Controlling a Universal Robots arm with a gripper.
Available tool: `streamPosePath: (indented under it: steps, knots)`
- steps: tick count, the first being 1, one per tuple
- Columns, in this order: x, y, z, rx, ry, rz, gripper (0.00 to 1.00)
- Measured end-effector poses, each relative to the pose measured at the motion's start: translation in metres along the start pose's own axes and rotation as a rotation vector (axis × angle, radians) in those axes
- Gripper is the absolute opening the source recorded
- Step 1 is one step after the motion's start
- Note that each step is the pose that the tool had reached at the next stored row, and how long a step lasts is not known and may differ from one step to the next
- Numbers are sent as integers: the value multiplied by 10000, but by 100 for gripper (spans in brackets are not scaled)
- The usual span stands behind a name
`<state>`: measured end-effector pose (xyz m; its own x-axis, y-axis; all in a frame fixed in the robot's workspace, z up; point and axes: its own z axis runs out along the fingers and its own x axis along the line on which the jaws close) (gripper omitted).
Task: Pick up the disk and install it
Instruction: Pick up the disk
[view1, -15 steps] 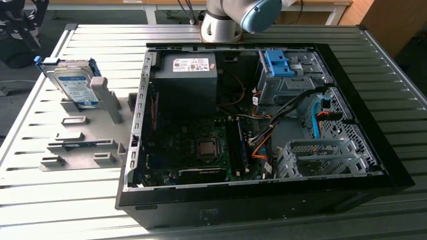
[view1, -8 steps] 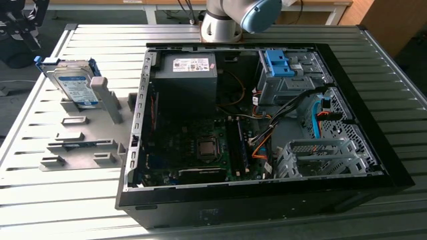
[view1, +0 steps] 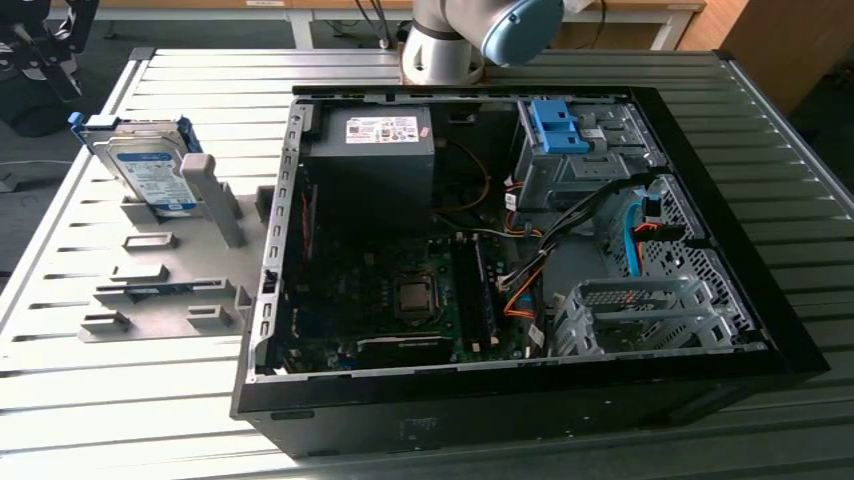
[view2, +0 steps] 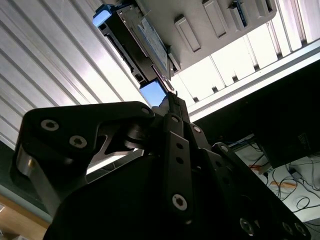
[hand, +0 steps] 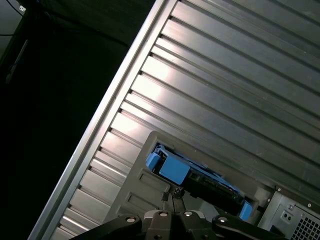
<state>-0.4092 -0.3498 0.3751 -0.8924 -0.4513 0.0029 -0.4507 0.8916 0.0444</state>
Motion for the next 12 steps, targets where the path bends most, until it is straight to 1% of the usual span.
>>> streamPosePath:
  steps: [4,6,9,12]
  knots:
    - [0,0,0,0,1,-7,11]
    - [0,0,0,2,0,-91,11]
    - [0,0,3,5,4,-501,11]
    - [0,0,8,14,-17,-838,11]
